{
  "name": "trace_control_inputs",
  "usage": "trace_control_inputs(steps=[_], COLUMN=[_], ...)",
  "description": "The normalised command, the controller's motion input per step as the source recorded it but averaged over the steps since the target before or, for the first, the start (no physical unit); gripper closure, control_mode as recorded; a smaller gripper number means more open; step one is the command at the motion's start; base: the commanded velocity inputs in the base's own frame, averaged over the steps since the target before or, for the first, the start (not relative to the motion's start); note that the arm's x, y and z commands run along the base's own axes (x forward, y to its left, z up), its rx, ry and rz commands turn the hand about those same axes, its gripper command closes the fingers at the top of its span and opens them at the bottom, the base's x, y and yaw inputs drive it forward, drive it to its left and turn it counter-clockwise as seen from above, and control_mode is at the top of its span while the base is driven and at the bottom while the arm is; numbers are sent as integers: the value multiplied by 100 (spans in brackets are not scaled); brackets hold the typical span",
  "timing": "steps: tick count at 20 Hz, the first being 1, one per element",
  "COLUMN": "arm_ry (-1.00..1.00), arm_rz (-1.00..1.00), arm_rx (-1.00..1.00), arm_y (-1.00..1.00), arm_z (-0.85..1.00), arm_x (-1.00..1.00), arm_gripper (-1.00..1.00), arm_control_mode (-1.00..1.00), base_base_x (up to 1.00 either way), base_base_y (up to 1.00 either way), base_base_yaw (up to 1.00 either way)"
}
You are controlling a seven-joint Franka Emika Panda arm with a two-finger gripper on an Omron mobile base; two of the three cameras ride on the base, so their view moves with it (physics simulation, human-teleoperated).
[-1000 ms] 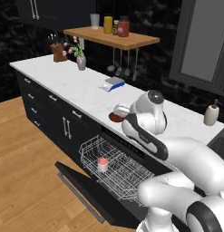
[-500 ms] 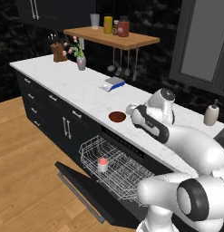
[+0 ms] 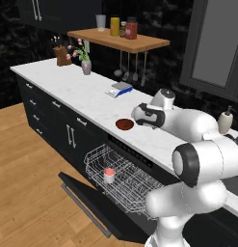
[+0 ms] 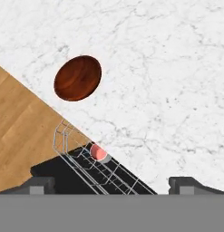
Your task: Pick up the cup and bowl from the counter, place them in the dishwasher, and close the dishwasher door.
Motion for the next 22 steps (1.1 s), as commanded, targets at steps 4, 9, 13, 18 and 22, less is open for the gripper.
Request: trace_control_inputs(steps=[4, 9, 13, 18, 22], arm_ry=[-2, 0, 1, 1, 1], arm_rz=[0, 0, 0, -1, -2], arm_rx=[-3, 0, 0, 0, 0], arm_y=[0, 0, 0, 0, 1], arm_z=[-36, -40, -45, -39, -30], arm_x=[48, 67, 65, 58, 50], arm_gripper=[-100, -100, -100, -100, -100], arm_control_mode=[-100, -100, -100, -100, -100], base_base_x=[0, 0, 0, 0, 0], base_base_y=[0, 0, 0, 0, 0], base_base_yaw=[0, 0, 0, 0, 0])
